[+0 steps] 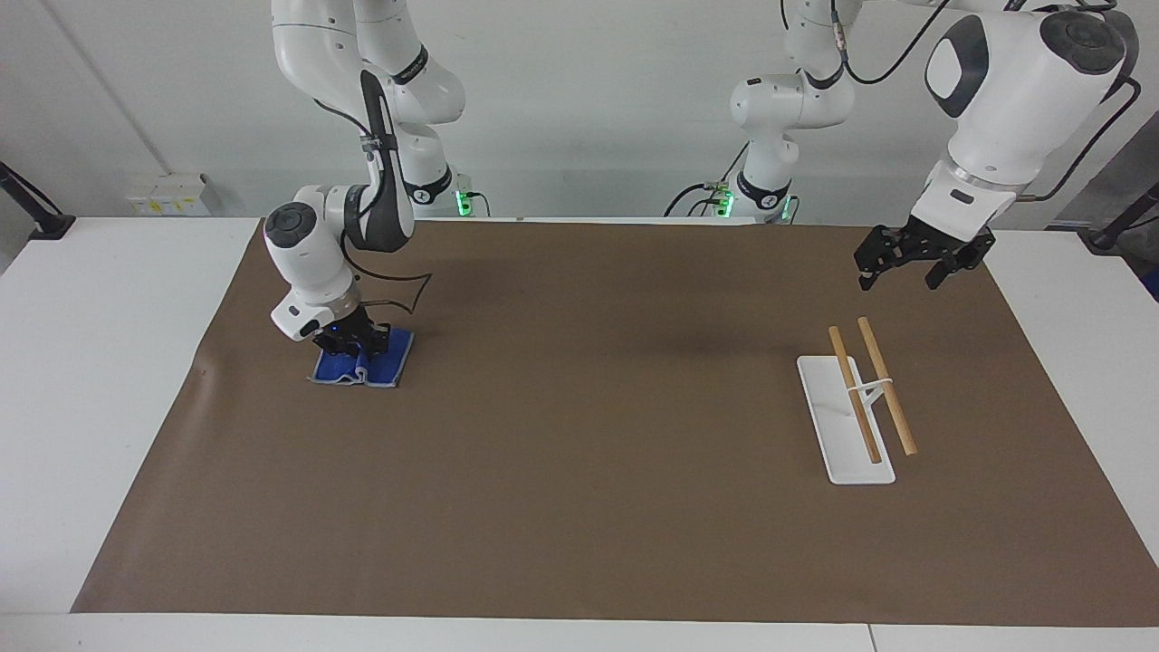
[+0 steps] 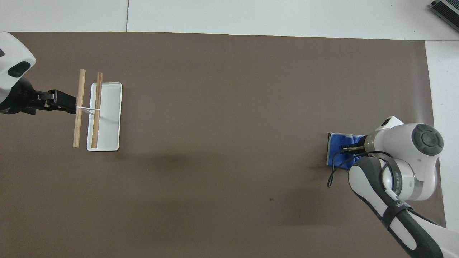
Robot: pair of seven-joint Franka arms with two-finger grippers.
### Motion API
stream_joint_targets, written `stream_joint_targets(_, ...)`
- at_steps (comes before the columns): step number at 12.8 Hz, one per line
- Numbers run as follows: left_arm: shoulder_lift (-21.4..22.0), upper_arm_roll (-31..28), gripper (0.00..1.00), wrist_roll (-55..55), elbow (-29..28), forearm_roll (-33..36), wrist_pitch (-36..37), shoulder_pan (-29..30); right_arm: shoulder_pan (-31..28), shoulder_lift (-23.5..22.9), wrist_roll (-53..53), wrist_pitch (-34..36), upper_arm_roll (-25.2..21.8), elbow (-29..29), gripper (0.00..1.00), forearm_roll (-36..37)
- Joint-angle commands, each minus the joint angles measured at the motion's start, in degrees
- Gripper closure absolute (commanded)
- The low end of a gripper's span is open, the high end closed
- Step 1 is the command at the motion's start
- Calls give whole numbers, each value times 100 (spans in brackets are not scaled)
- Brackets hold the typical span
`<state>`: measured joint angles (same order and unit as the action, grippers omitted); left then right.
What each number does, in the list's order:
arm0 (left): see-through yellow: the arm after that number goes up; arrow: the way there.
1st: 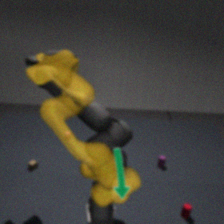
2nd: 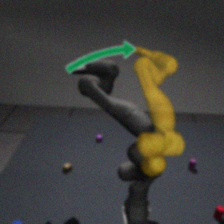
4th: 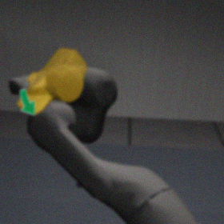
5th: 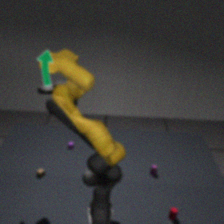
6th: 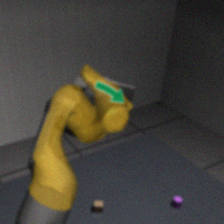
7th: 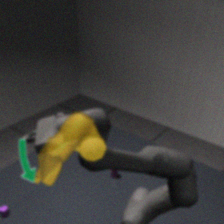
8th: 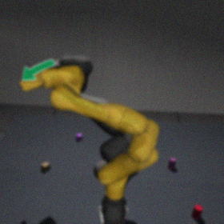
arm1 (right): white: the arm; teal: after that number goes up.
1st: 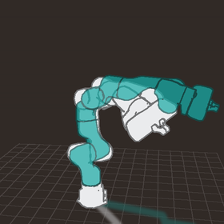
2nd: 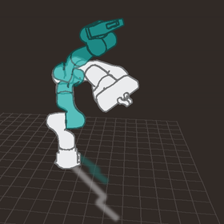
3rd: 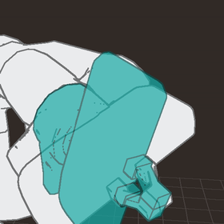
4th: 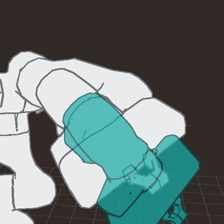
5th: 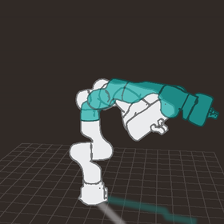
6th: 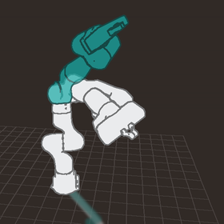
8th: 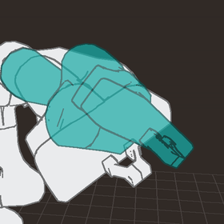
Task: Right arm passes towel to left arm to hang
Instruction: 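Lift the towel with the right gripper while the left gripper rises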
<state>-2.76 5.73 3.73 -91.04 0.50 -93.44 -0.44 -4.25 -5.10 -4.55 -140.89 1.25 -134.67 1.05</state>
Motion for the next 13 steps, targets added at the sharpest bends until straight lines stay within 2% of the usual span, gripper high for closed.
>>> stream_joint_targets(1,162,51,0,-4,-169,90,1,71,257,483,829,332,103,97,100,-26)
stream_joint_targets(3,162,51,0,5,-169,90,1,71,599,641,1567,702,138,431,100,-122)
stream_joint_targets(5,162,60,0,5,-169,90,1,44,890,835,2053,984,156,642,100,-1005)
stream_joint_targets(7,170,60,0,5,-169,90,62,36,1083,975,2168,1212,182,862,100,-1772)
stream_joint_targets(9,197,86,0,14,-169,90,37,-43,1128,1203,2257,1511,261,1021,100,-2125)
stream_joint_targets(13,206,130,0,49,-169,47,46,-52,1128,1398,2213,1566,753,1127,100,-2950)
